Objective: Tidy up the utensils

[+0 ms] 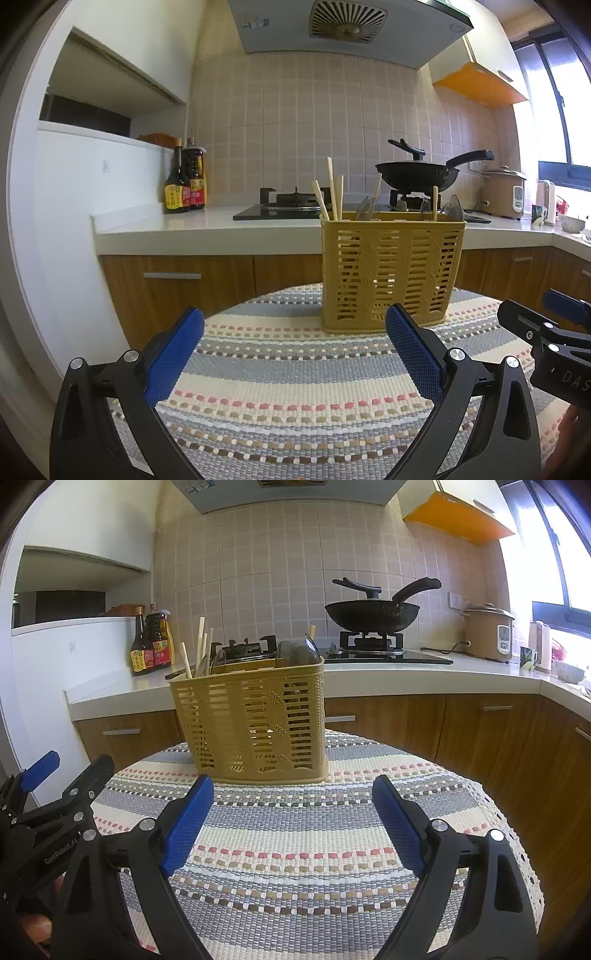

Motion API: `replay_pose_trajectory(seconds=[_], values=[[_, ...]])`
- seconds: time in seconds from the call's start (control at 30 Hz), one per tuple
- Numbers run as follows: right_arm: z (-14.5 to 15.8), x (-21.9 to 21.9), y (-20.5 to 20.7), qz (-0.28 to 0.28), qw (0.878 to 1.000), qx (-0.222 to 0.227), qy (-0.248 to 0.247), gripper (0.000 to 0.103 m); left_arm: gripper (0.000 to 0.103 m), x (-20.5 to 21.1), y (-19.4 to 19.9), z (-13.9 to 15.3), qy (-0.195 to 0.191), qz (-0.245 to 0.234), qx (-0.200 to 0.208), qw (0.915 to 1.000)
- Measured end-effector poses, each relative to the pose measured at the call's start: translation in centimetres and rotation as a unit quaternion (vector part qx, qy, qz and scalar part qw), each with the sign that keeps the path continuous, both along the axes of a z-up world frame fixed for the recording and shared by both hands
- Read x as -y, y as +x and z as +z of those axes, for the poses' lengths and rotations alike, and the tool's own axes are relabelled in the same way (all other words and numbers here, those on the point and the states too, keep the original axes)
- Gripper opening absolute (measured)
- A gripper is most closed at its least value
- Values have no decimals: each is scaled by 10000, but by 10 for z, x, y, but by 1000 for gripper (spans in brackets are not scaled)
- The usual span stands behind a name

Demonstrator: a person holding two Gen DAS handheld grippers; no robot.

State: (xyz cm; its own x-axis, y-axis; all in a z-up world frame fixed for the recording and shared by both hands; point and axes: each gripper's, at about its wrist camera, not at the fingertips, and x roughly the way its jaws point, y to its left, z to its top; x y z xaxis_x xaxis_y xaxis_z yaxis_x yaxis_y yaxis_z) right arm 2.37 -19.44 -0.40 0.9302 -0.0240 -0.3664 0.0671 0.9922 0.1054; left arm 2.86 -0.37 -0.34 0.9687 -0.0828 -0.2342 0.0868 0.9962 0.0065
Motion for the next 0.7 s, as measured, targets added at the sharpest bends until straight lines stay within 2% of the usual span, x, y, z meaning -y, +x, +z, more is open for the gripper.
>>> replay_pose_trajectory(seconds=[0.7], values=[[-3, -3, 4, 23, 9999, -107, -65, 85, 95, 2, 4, -3, -29, -49, -136, 9999]])
